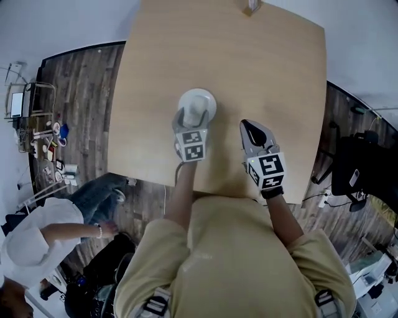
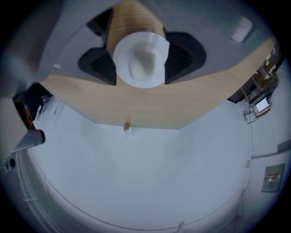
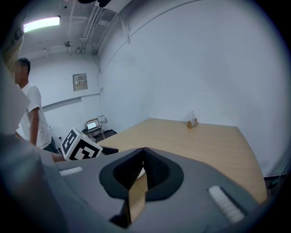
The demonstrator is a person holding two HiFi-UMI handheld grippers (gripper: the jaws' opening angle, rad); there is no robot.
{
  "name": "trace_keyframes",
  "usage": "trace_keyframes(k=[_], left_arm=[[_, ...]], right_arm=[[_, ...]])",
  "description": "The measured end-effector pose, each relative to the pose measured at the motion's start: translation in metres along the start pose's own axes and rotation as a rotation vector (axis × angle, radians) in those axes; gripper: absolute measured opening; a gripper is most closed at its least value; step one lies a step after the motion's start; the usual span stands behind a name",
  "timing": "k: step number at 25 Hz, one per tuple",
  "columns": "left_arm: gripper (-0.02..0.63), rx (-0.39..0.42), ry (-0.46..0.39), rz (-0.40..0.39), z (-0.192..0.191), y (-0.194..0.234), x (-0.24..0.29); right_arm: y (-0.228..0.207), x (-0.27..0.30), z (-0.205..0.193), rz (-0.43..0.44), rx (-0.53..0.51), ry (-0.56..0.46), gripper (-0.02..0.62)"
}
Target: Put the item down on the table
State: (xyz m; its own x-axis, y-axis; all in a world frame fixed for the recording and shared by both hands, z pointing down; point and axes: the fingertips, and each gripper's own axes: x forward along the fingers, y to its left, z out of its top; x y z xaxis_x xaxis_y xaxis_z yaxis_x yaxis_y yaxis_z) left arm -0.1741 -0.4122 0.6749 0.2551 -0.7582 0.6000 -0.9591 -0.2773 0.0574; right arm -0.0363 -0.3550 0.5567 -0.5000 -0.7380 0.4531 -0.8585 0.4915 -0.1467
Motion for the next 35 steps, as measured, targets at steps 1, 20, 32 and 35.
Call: trace_keyframes(k=[1, 20, 32, 35], left_arm=[[0.325, -0.006, -0.02, -0.002, 0.004, -0.003, -0.011], [0.158, -0.018, -0.381, 0.059, 0.068, -0.097, -0.223], [0.056, -0.006, -0.486, 0.142, 0.067, -0.117, -0.303], [0.034, -0.001, -0.5, 0.165, 0.063, -0.12, -0.314]], right_arm=[[0.001, -0.007, 0.003, -0.001, -0.002, -0.015, 0.006], [0.022, -0.159, 0.038, 0.013, -0.053, -0.263, 0.006], [0.045, -0.202, 0.037, 0.054, -0.084, -0.32, 0.006], [0.05, -0.204, 0.028, 0.067, -0.085, -0.313, 0.006]])
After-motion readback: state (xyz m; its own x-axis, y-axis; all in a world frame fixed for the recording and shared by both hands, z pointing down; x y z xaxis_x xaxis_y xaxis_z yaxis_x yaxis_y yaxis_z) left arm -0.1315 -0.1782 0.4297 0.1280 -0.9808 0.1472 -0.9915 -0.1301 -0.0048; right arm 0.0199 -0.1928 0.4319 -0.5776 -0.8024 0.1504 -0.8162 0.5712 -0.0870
